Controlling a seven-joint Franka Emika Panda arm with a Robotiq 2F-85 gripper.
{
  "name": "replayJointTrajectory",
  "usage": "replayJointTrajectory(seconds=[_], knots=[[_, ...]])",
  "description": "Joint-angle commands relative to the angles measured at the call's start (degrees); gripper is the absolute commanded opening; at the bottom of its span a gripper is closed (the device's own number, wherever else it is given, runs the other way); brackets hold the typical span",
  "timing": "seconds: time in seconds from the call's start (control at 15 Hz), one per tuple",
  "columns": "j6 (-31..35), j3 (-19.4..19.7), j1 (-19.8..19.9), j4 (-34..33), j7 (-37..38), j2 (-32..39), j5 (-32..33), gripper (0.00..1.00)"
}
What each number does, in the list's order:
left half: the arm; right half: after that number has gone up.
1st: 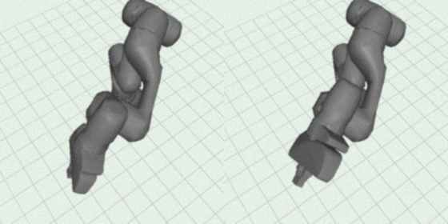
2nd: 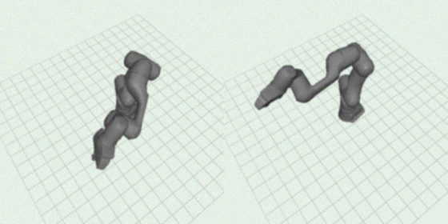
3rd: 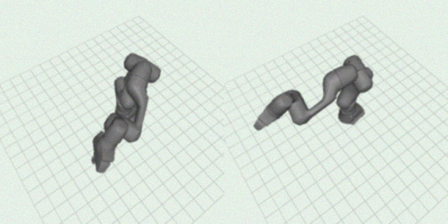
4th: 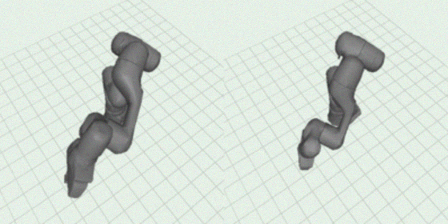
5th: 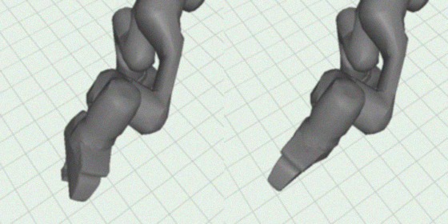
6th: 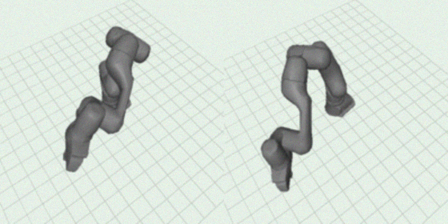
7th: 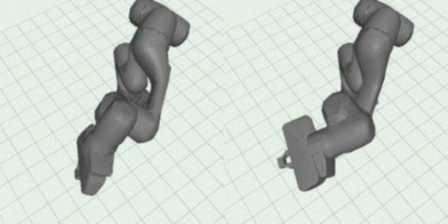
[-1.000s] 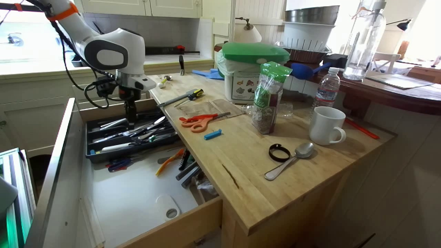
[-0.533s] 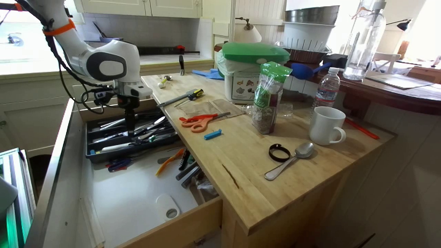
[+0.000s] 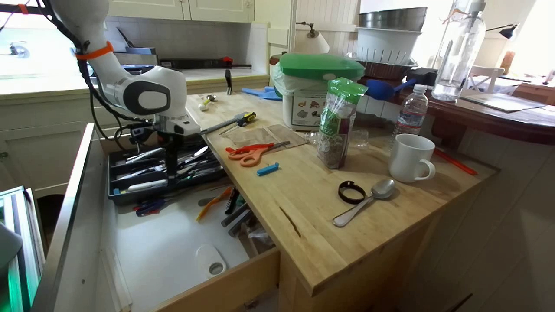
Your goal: Pick up the folk and knife from the drawer and put them on the counter
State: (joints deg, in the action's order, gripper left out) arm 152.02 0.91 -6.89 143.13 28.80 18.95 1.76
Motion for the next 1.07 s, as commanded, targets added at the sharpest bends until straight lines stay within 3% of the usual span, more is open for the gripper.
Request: replayJointTrajectory(seconds=[0.0,0.33,0.47,0.6,0.67,1.0], knots=[[0.2,1.1,-1.0,-3.1,-0.8,3.8,-0.5,1.00],[-0.5,1.2,-1.1,-5.6,-1.8,6.7,-1.3,0.96],[-0.9,1.3,-1.3,-5.7,-1.4,6.5,-1.5,0.89],[-0.8,2.0,-1.8,-4.9,-0.6,5.4,-1.1,0.65],[-1.1,2.3,-2.3,-4.6,-0.1,4.7,-0.8,0.62],[-7.9,2.5,-2.9,-3.6,0.5,-0.2,-0.9,0.26]])
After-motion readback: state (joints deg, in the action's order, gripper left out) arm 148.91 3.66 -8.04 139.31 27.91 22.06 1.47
